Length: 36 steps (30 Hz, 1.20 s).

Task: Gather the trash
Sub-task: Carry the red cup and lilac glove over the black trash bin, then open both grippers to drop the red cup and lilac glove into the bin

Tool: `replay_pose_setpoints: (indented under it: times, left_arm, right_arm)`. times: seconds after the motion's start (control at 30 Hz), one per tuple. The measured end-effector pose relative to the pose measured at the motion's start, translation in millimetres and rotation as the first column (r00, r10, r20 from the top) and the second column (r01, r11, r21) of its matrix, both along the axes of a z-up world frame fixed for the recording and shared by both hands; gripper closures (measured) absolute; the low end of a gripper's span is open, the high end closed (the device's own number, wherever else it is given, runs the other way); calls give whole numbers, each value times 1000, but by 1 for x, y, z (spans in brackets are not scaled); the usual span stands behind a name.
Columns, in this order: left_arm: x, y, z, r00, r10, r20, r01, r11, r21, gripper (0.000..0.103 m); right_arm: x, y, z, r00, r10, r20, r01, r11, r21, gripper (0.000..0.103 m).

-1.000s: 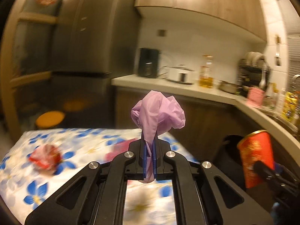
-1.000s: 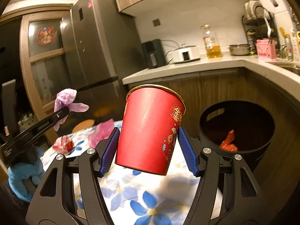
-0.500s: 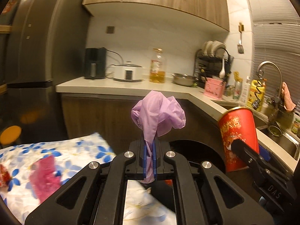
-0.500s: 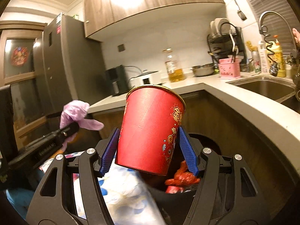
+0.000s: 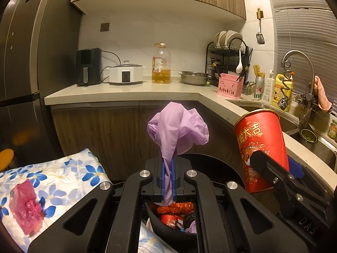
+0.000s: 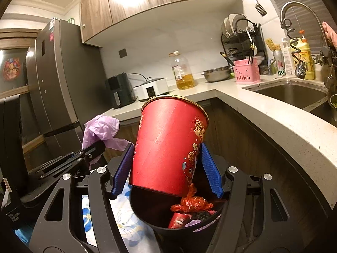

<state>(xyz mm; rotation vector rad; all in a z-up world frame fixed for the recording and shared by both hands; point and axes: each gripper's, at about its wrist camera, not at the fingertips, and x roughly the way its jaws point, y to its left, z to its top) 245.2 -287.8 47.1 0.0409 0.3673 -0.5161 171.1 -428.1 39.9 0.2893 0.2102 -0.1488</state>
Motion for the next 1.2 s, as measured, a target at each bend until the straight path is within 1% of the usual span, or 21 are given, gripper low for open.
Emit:
replay_pose_setpoints:
  times: [0.5,0.87,0.93,0.97,1.0,1.03,1.07,1.17,1.2]
  left_arm:
    - [15,-20,-15,999,-21,-39,21,1000,14,98]
    - [27,-31,-28,997,-41,-59,42,999,16,97]
    - [28,-31,-31,997,-47,-58,48,999,14,93]
    - [29,-30,-32,997,-48,-59,49,999,16,92]
    - [31,-31,-35,997,-49,-64,50,998,22,91]
    - [32,-31,-36,996,-50,-67,52,998,25,86]
    - [33,-30,-38,996,-52,-70,54,998,27,76]
    - [35,-28,-42,996,-45,-76,48,998,35,68]
    - [35,-27,-44,995,-51,-83,54,998,36,65]
  right_arm:
    - [14,-21,-14,999,-20,-35,21,1000,20,38]
    - [31,-30,-21,999,3,-46,-1,999,48,36]
    - [33,-31,-22,999,7,-46,-5,998,57,35]
    - [35,-33,-23,999,14,-47,-11,998,68,30]
    - [36,-34,-24,999,15,-47,-12,997,76,23]
    - [37,-37,-25,999,12,-46,-8,996,90,21]
    - [37,-39,-26,999,16,-45,-11,995,103,21]
    - [37,-44,-27,999,6,-50,0,992,123,20]
    - [36,-44,-27,999,-1,-50,7,992,124,18]
